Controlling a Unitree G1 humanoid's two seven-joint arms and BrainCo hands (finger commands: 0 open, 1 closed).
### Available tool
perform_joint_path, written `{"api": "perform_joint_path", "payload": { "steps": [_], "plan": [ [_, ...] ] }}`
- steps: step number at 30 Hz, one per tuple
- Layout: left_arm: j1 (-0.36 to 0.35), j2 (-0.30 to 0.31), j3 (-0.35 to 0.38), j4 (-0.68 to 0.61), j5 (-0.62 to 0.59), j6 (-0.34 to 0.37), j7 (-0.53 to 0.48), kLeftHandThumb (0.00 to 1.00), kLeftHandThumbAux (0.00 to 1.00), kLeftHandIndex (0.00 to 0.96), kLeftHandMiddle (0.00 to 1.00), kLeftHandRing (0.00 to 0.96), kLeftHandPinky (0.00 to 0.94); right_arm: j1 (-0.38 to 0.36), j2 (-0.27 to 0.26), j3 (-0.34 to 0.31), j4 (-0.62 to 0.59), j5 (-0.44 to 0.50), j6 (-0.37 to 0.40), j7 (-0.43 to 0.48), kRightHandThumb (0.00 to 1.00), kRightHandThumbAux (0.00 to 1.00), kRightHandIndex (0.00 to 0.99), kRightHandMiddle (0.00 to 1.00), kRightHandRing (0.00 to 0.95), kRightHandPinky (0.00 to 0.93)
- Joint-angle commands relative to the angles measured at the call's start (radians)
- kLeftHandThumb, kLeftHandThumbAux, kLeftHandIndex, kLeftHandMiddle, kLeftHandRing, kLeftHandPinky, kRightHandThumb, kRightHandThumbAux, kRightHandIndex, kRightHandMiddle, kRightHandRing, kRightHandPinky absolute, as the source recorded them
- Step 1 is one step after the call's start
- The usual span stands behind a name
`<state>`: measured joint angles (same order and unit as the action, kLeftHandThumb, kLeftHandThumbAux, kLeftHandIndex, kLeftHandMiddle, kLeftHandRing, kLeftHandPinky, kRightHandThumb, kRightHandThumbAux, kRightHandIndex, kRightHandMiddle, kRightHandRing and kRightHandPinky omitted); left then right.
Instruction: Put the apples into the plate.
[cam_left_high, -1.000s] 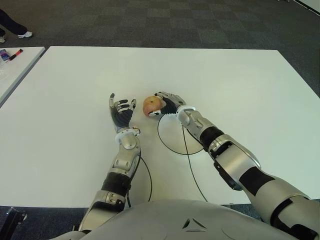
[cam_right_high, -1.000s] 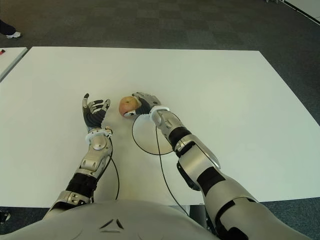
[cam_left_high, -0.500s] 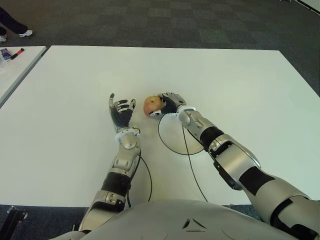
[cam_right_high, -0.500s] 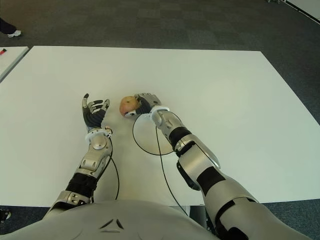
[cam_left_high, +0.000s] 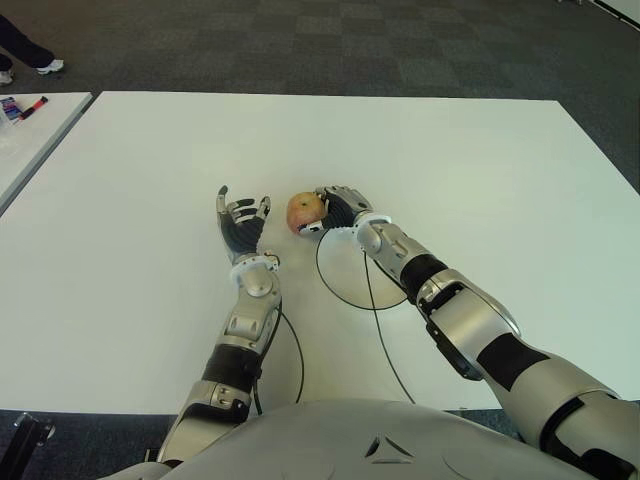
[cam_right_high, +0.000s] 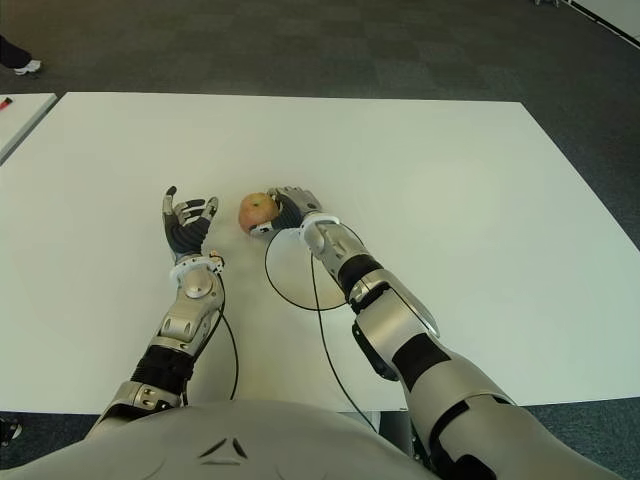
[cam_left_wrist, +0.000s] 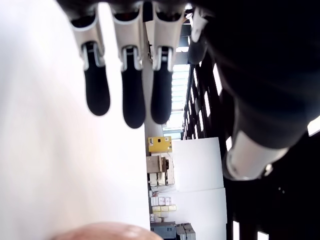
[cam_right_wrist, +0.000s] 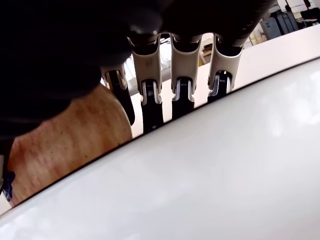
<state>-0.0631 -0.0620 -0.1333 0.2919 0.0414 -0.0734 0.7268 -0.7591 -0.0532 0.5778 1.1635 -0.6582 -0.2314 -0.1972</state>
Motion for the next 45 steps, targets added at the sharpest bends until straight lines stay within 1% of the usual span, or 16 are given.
{"api": "perform_joint_path", "payload": {
  "steps": [1,10,19,30,41,43,45],
  "plan": [
    [-0.009,-0.166,0.002,0.006,-0.011,0.003,0.025,0.187,0.708,0.114,0.4,0.453,0.451,0.043,0.004,0.007,0.047,-0.002,0.006,0.02,0.732,0.7,0.427,0.436,0.483,0.51],
    [-0.009,-0.164,0.002,0.009,-0.014,-0.008,0.022,0.191,0.706,0.113,0.398,0.452,0.454,0.043,0.003,-0.004,0.055,0.0,0.006,0.015,0.732,0.701,0.427,0.419,0.469,0.502],
    [-0.01,-0.167,0.005,0.011,-0.018,-0.012,0.023,0.2,0.705,0.113,0.404,0.455,0.446,0.049,0.004,-0.017,0.055,0.005,0.015,-0.004,0.731,0.701,0.427,0.424,0.465,0.494],
    [-0.015,-0.167,0.008,0.019,-0.019,-0.01,0.03,0.186,0.712,0.109,0.409,0.457,0.451,0.052,0.008,-0.043,0.055,0.022,0.019,0.013,0.733,0.701,0.428,0.422,0.452,0.483],
    [-0.017,-0.169,0.013,0.034,-0.02,-0.024,0.034,0.175,0.72,0.103,0.408,0.453,0.447,0.051,0.002,-0.035,0.053,0.013,0.02,0.013,0.734,0.701,0.429,0.434,0.454,0.478],
    [-0.019,-0.17,0.016,0.04,-0.023,-0.031,0.034,0.178,0.722,0.104,0.412,0.457,0.451,0.05,0.001,-0.033,0.053,0.01,0.019,0.012,0.803,0.684,0.45,0.44,0.462,0.476],
    [-0.02,-0.17,0.017,0.047,-0.025,-0.043,0.033,0.179,0.721,0.104,0.413,0.458,0.452,0.051,-0.002,-0.03,0.053,0.007,0.013,0.006,0.827,0.678,0.455,0.444,0.468,0.478]
  ]
}}
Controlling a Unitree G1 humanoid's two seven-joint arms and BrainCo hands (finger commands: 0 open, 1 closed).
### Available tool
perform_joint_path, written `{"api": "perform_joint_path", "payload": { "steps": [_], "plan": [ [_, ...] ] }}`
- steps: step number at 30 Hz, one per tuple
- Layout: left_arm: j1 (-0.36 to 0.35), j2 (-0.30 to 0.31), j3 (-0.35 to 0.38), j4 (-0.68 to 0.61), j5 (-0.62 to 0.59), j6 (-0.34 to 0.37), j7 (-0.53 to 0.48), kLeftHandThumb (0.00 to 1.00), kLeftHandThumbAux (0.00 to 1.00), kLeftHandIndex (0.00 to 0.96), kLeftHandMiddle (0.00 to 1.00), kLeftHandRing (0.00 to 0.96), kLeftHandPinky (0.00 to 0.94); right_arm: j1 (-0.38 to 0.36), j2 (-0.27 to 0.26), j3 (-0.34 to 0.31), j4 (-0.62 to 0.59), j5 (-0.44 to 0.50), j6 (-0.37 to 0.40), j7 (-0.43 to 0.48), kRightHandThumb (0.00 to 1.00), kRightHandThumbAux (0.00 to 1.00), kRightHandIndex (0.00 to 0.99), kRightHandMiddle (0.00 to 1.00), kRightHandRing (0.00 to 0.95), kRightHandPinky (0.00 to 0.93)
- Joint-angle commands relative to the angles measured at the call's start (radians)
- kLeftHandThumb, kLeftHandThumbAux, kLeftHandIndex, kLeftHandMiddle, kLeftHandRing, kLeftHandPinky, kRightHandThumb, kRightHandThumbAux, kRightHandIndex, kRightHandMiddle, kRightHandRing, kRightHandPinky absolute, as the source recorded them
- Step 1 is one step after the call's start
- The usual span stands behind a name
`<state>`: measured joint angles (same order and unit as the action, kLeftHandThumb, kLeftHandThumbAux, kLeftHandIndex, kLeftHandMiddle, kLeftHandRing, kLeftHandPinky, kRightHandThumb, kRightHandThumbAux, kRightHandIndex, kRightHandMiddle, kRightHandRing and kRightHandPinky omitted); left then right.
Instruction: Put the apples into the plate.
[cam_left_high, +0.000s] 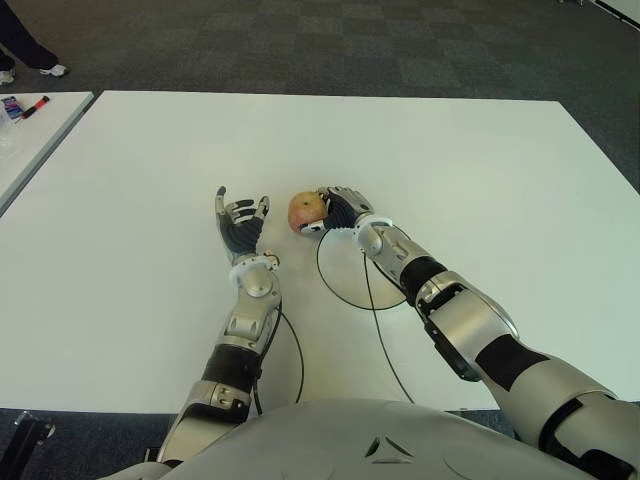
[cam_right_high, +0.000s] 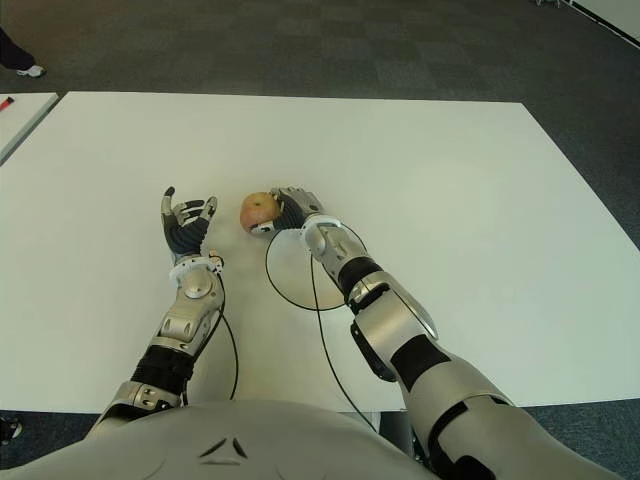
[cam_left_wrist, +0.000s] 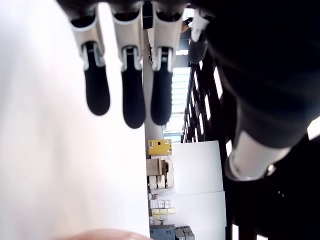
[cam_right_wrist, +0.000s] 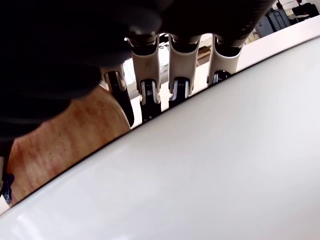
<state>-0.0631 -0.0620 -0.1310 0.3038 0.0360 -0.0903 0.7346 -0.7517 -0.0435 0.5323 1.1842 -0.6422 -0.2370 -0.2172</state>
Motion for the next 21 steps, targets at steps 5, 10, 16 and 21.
{"api": "perform_joint_path", "payload": {
  "steps": [5,10,16,21],
  "plan": [
    [-0.023,-0.17,0.014,0.042,-0.021,-0.041,0.025,0.184,0.713,0.103,0.414,0.459,0.45,0.045,-0.015,0.019,0.032,-0.015,0.011,0.012,0.847,0.674,0.444,0.458,0.494,0.495],
    [-0.023,-0.17,0.012,0.038,-0.02,-0.04,0.027,0.184,0.711,0.102,0.408,0.453,0.442,0.044,-0.015,0.018,0.034,-0.013,0.021,0.017,0.849,0.674,0.439,0.462,0.501,0.497],
    [-0.021,-0.171,0.01,0.03,-0.022,-0.028,0.026,0.179,0.714,0.101,0.408,0.453,0.444,0.044,-0.013,0.001,0.035,0.006,0.033,0.04,0.926,0.662,0.421,0.467,0.483,0.533],
    [-0.02,-0.17,0.01,0.032,-0.022,-0.025,0.025,0.17,0.711,0.101,0.404,0.451,0.447,0.044,-0.013,-0.004,0.032,0.012,0.034,0.037,0.942,0.661,0.403,0.465,0.493,0.557]
  ]
}}
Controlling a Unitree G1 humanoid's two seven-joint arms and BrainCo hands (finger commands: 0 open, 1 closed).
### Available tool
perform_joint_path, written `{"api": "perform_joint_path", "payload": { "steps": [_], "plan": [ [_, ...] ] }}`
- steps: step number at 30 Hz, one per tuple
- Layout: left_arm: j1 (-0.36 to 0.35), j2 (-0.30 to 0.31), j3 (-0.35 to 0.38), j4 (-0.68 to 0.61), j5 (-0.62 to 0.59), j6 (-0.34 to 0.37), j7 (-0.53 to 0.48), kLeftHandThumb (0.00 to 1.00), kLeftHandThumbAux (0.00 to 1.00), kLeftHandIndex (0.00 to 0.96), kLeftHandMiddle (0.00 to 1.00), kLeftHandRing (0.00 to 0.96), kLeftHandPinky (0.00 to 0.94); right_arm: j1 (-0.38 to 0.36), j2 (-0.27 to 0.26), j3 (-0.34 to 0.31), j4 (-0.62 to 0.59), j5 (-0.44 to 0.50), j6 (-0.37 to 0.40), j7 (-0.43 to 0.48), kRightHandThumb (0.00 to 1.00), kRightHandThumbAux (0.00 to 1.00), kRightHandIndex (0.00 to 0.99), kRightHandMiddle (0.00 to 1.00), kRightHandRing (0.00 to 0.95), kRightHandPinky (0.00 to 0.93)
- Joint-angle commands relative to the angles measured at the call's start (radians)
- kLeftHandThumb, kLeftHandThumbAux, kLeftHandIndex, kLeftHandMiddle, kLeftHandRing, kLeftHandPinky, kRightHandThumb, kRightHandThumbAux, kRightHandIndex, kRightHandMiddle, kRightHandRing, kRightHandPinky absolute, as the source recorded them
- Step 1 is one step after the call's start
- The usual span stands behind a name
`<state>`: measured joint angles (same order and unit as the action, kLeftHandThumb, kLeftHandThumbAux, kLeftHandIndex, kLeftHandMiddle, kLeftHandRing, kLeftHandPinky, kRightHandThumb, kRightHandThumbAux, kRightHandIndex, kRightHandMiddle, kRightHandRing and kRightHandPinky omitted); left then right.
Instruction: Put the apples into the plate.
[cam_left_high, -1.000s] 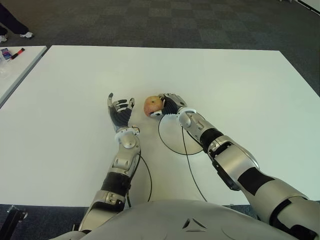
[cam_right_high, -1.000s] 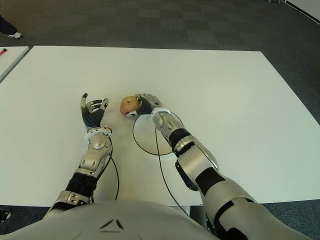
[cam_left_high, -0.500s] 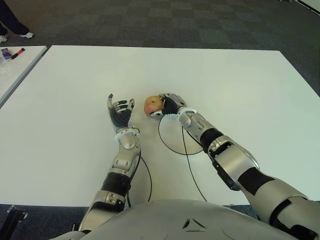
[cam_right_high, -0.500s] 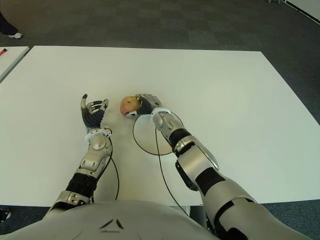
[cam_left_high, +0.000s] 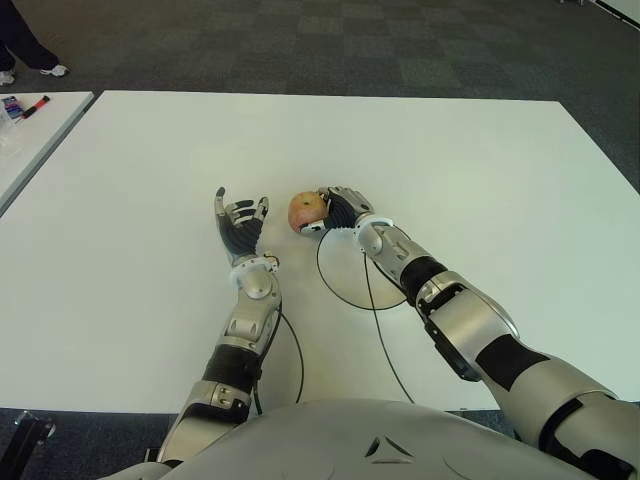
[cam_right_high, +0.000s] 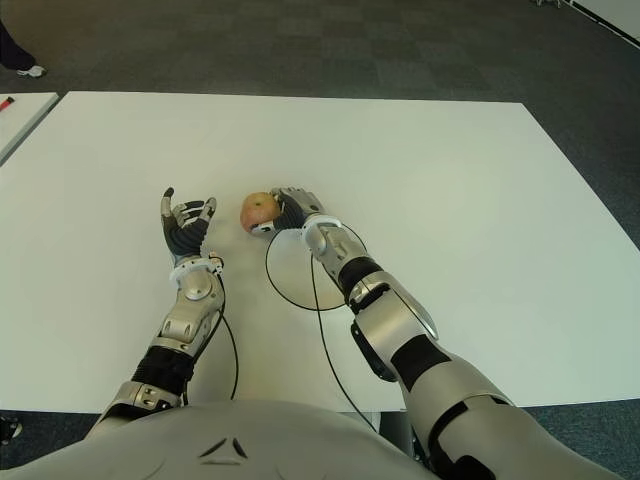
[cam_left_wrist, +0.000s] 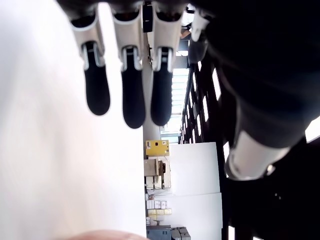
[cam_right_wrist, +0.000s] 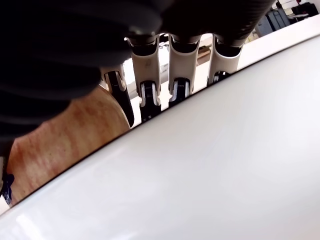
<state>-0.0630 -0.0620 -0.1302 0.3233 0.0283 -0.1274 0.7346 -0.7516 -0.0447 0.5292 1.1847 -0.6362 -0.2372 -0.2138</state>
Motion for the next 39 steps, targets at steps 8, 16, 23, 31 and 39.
{"api": "perform_joint_path", "payload": {
  "steps": [8,16,23,31,39],
  "plan": [
    [-0.021,-0.171,0.008,0.017,-0.011,0.005,0.029,0.177,0.7,0.105,0.401,0.452,0.452,0.045,-0.011,-0.006,0.033,0.011,0.036,0.035,0.943,0.664,0.38,0.46,0.522,0.597],
    [-0.024,-0.17,0.009,0.022,-0.009,0.004,0.031,0.182,0.701,0.102,0.401,0.45,0.445,0.045,-0.01,-0.009,0.034,0.014,0.035,0.025,0.944,0.664,0.377,0.456,0.536,0.607],
    [-0.025,-0.17,0.01,0.025,-0.012,0.0,0.029,0.178,0.705,0.105,0.403,0.452,0.452,0.044,-0.009,-0.007,0.034,0.014,0.044,0.022,0.944,0.664,0.378,0.457,0.535,0.599],
    [-0.027,-0.168,0.01,0.032,-0.01,0.005,0.028,0.167,0.701,0.109,0.403,0.45,0.447,0.043,-0.008,-0.014,0.033,0.02,0.053,0.025,0.944,0.664,0.377,0.46,0.535,0.604],
    [-0.032,-0.164,0.01,0.044,-0.004,-0.005,0.031,0.166,0.693,0.111,0.402,0.451,0.451,0.039,-0.008,-0.015,0.031,0.018,0.057,0.015,0.943,0.664,0.374,0.464,0.531,0.597]
  ]
}}
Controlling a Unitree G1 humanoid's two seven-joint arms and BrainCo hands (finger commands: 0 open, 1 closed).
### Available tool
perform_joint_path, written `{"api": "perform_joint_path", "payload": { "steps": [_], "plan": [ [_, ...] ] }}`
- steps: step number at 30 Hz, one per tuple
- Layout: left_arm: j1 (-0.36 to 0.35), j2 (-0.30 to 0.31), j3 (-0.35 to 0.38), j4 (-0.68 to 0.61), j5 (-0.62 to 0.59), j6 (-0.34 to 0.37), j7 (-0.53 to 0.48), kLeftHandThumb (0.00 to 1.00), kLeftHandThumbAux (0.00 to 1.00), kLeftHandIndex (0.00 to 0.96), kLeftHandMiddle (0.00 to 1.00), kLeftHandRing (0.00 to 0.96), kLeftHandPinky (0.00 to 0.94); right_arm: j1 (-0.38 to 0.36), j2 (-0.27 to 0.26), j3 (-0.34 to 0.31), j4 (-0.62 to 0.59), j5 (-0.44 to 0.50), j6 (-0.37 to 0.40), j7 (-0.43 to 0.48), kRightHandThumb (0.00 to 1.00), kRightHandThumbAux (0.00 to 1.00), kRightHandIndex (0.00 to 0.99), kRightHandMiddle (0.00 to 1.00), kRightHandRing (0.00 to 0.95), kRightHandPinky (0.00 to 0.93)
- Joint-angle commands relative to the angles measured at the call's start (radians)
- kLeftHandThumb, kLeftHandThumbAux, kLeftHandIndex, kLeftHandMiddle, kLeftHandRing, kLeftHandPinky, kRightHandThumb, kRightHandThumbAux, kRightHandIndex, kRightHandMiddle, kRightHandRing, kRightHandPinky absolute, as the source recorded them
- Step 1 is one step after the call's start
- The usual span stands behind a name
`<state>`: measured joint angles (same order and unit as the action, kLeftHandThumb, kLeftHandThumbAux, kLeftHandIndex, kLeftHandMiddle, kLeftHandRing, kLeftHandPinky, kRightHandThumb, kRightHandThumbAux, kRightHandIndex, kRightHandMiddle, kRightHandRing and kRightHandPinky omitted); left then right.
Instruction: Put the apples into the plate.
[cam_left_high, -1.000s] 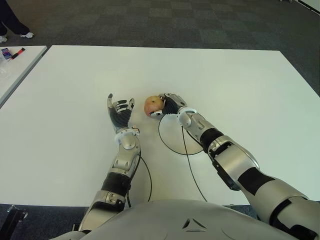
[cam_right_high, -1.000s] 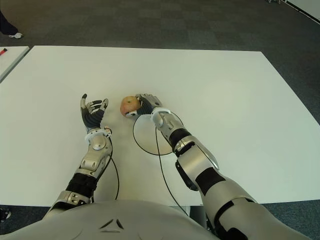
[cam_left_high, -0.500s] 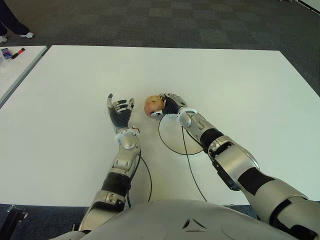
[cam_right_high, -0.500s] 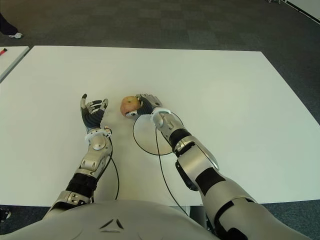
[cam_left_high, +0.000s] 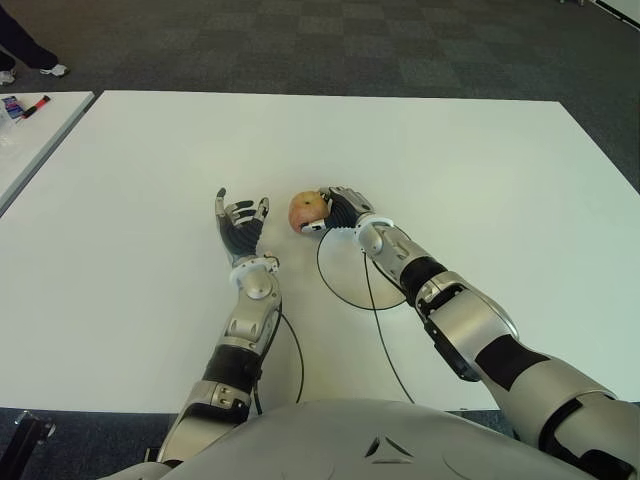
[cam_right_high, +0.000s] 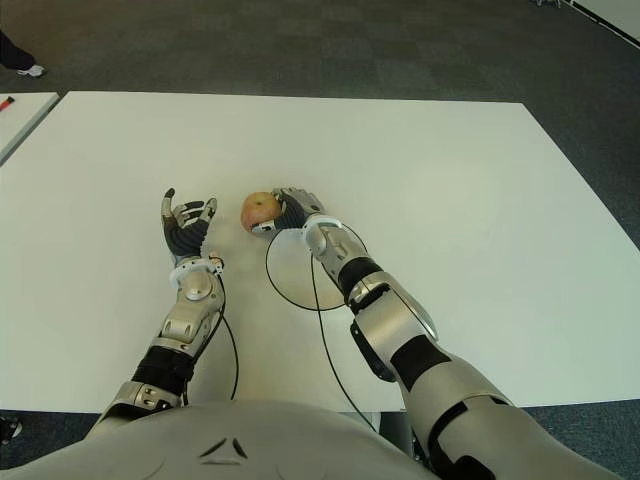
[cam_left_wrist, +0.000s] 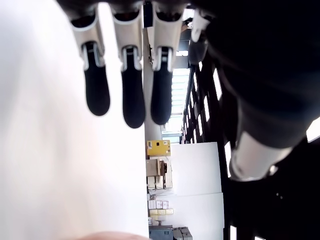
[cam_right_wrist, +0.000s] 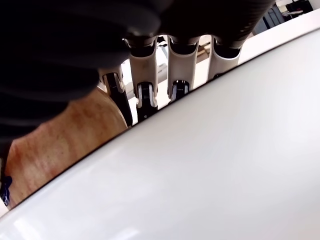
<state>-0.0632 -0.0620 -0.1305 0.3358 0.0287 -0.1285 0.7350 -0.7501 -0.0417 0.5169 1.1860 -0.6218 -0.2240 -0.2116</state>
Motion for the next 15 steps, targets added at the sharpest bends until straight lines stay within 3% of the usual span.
{"api": "perform_joint_path", "payload": {
  "steps": [1,15],
  "plan": [
    [-0.032,-0.164,0.011,0.034,-0.005,-0.006,0.03,0.166,0.693,0.111,0.402,0.45,0.45,0.037,-0.012,-0.002,0.029,0.002,0.043,0.011,0.943,0.664,0.374,0.465,0.53,0.598],
    [-0.037,-0.162,0.018,0.06,-0.009,-0.037,0.029,0.148,0.699,0.095,0.405,0.444,0.431,0.008,-0.037,-0.02,0.006,0.012,-0.006,-0.002,0.943,0.664,0.375,0.466,0.523,0.592]
  ]
}}
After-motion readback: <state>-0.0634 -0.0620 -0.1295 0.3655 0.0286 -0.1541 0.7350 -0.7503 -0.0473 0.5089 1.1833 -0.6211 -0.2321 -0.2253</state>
